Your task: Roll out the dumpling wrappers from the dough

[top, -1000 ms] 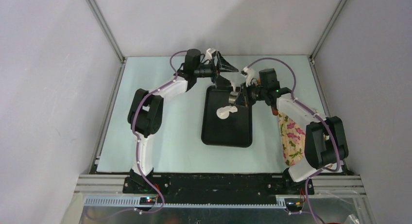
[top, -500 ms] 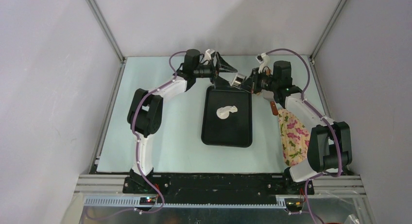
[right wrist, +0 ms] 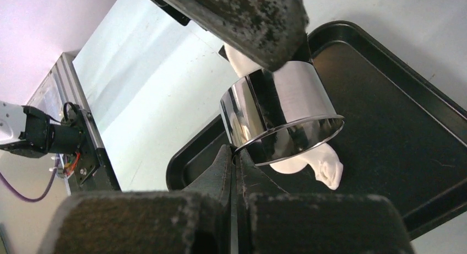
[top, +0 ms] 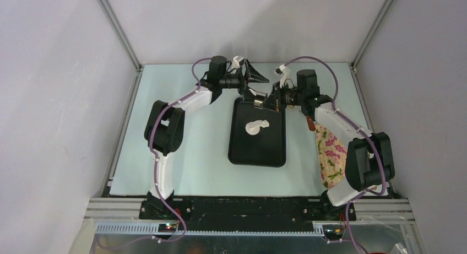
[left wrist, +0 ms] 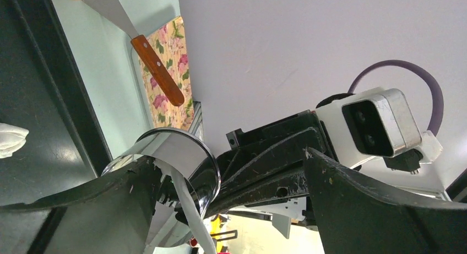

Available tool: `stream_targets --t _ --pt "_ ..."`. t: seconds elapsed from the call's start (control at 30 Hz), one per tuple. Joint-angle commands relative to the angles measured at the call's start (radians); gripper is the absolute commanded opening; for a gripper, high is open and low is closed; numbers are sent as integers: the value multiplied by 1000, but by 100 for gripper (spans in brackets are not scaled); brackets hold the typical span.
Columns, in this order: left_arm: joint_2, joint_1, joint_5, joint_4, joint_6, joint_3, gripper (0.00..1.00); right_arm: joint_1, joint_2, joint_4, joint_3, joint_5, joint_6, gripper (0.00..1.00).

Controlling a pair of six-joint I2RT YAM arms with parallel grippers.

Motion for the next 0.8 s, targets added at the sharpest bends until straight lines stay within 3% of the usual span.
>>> stream_targets --t 0.0,0.17,0.23,0.27,0.33,0.47,0.6,0.77 --pt "-38 -1 16 6 44 3 100 5 -2 -36 46 -52 -69 0" --pt "-30 14 -18 -37 123 8 100 4 -34 -34 46 -18 -74 0" --pt "-34 23 -64 -136 236 44 100 -3 -45 -53 46 13 -99 0" --pt "-39 27 -89 -284 364 67 100 -7 -50 -74 46 19 -108 0" --pt "-51 32 -154 -418 515 115 100 -21 -52 -116 45 21 -134 0" --pt "-76 44 -249 -526 659 136 100 -43 -44 -198 45 56 -186 0" --pt "-108 46 -360 -623 809 151 100 -18 9 -283 52 231 -249 0" --pt "-160 19 -635 -780 1128 191 100 49 68 -371 56 336 -328 0"
